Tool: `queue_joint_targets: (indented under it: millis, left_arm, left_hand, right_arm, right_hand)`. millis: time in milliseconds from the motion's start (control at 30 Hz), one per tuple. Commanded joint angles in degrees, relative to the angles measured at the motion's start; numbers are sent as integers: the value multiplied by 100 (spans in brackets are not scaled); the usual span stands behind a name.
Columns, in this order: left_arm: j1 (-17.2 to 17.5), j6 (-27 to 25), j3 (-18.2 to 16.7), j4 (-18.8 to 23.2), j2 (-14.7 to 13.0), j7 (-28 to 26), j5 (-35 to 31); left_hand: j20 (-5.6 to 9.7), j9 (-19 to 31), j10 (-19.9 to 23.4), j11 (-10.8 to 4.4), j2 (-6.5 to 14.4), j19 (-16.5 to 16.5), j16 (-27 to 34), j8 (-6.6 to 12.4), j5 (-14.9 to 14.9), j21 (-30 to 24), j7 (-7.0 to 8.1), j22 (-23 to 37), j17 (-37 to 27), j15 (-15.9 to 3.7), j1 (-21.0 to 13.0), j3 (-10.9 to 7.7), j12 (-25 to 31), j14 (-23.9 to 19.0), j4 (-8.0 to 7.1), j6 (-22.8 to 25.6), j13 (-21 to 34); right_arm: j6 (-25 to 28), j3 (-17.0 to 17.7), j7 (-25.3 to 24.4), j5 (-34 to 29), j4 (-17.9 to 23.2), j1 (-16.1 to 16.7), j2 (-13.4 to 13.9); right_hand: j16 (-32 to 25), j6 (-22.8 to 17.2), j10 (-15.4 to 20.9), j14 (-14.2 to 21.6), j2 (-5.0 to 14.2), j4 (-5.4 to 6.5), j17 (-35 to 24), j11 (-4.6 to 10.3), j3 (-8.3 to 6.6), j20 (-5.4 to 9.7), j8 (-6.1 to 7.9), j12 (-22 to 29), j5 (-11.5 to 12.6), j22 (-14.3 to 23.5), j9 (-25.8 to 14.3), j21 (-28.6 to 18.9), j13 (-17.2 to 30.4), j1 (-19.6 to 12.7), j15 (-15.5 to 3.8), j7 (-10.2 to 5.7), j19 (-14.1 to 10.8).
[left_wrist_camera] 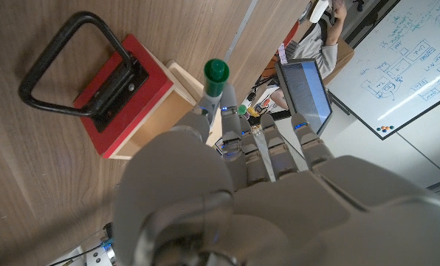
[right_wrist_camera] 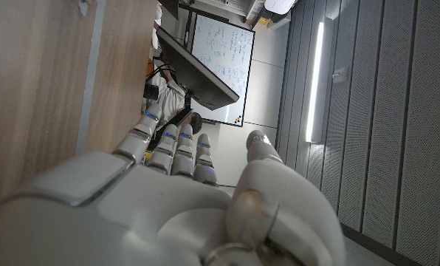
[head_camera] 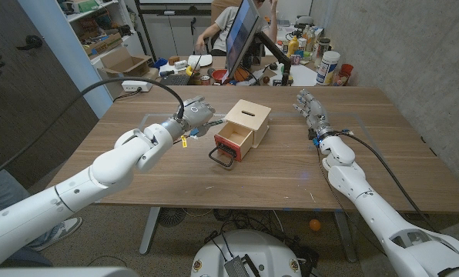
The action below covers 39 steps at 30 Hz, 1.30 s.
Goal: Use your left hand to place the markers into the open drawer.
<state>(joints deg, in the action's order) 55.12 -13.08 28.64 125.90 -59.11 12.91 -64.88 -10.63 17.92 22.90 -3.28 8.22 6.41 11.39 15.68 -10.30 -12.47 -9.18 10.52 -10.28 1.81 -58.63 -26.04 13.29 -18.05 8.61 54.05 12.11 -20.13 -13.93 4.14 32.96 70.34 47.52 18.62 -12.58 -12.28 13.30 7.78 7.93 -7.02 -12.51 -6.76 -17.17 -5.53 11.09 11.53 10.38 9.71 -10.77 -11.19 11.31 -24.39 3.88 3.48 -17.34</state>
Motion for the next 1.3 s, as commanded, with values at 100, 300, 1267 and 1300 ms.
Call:
queue_joint_targets:
  millis: [100, 300, 1267, 1300]
  left_arm:
    - [-240, 411, 116, -191, 136, -141, -296]
    - [-290, 445, 149, -190, 229, -83, -264]
    - [19, 138, 172, -50, 375, -38, -185]
    - [2, 164, 193, -67, 363, -56, -231]
  left_hand:
    - [2, 13, -1, -70, 144, -29, -9, -13, -10, 25, 467, 30, -9, -32, -169, 19, -7, 1, -11, 460, 32]
    - [-2, 10, -1, -70, 145, -30, -9, -17, -11, 24, 469, 30, -8, -38, -168, 24, -9, -1, -11, 466, 32]
    - [6, 22, 7, -65, 148, -27, -11, -26, -15, 19, 465, 30, -6, -35, -178, 40, -14, -1, -3, 480, 36]
    - [6, 21, 4, -60, 148, -27, -12, -26, -15, 18, 465, 30, -6, -33, -178, 41, -16, 2, -3, 484, 36]
  right_arm:
    - [-46, 38, 23, 44, -32, 9, -4]
    - [-81, 58, 56, 64, -66, -1, -8]
    - [-54, 15, 159, 67, -135, -124, -79]
    - [-49, 17, 152, 68, -123, -115, -77]
  right_hand:
    - [-2, -30, 32, 8, -9, -31, -19, 8, 10, -1, 17, 19, 27, 27, -14, 12, 25, 61, 10, -28, 16]
    - [0, -29, 33, 7, -11, -37, -17, 12, 9, -1, 16, 19, 27, 27, -14, 11, 25, 55, 11, -30, 18]
    - [2, -29, 35, 0, -14, -33, -17, 13, 16, -14, 17, 19, 26, 27, -15, 12, 25, 65, 10, -35, 34]
    - [2, -29, 35, 0, -15, -34, -17, 12, 16, -12, 16, 19, 26, 27, -15, 11, 25, 64, 9, -37, 31]
